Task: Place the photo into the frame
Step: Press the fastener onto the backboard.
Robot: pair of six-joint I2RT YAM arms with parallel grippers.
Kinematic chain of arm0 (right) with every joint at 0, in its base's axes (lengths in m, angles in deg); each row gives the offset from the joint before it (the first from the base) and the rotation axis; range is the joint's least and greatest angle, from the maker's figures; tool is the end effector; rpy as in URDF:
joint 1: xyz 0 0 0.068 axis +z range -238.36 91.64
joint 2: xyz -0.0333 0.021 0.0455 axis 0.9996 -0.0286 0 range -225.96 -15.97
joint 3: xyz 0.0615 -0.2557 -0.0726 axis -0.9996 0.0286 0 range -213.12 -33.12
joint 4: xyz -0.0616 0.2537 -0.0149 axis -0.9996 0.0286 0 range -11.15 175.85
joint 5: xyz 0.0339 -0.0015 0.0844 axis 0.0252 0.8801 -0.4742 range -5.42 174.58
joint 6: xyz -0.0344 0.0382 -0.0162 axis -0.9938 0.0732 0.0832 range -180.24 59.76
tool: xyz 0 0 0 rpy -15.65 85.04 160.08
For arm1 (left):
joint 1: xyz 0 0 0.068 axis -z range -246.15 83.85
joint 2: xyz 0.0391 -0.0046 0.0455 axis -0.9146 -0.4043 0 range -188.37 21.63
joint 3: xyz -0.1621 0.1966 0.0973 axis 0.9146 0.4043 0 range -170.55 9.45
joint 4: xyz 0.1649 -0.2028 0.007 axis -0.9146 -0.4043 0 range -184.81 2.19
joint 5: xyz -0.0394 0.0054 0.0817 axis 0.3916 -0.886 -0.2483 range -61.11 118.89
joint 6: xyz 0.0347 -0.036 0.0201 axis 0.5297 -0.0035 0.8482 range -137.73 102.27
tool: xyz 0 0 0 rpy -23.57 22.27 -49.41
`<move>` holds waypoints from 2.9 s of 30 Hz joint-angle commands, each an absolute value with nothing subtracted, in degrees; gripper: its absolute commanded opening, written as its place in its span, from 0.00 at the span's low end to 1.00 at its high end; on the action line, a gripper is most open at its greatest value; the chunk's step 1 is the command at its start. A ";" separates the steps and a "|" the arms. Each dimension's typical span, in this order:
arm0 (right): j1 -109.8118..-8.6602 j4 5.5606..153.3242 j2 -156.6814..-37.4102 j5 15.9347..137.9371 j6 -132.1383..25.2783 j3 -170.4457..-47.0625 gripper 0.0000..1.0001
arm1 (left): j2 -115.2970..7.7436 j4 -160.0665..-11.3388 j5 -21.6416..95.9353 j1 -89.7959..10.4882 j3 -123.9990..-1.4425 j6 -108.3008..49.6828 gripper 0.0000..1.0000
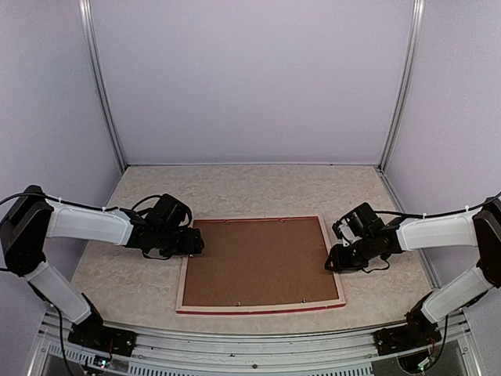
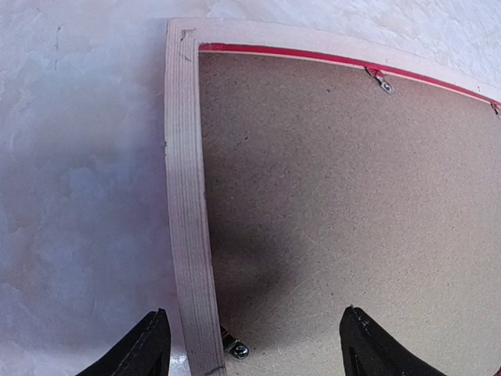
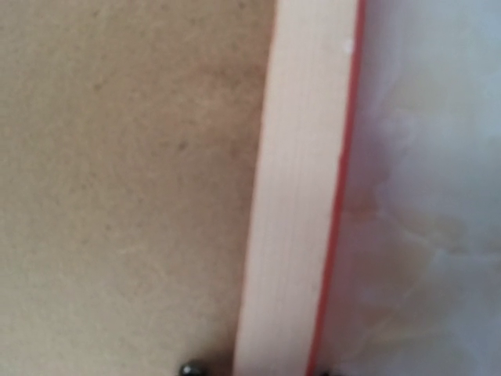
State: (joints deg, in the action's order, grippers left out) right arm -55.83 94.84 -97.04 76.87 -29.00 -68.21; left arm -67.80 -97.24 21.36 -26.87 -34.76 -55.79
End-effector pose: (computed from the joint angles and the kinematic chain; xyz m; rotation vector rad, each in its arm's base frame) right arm 0.2031 0.1352 0.1433 -0.0771 2.7487 0.5198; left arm 0.2320 -0.1836 0.1567 -0.0263 2.5554 -0.3777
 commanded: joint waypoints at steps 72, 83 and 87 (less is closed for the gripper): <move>-56.54 101.31 -96.47 87.88 -32.41 -67.86 0.32 | -66.69 -98.27 19.90 -26.87 -34.05 -54.69 0.74; -56.05 102.64 -92.94 88.75 -32.27 -70.06 0.32 | -66.68 -98.16 19.76 -26.87 -33.90 -54.73 0.74; -56.00 99.64 -92.09 84.69 -32.33 -69.37 0.36 | -66.77 -97.96 19.95 -26.86 -33.80 -54.75 0.74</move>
State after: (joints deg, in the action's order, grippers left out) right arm -56.22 100.10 -93.92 86.84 -32.15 -69.09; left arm -67.80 -97.35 20.70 -26.87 -34.49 -55.14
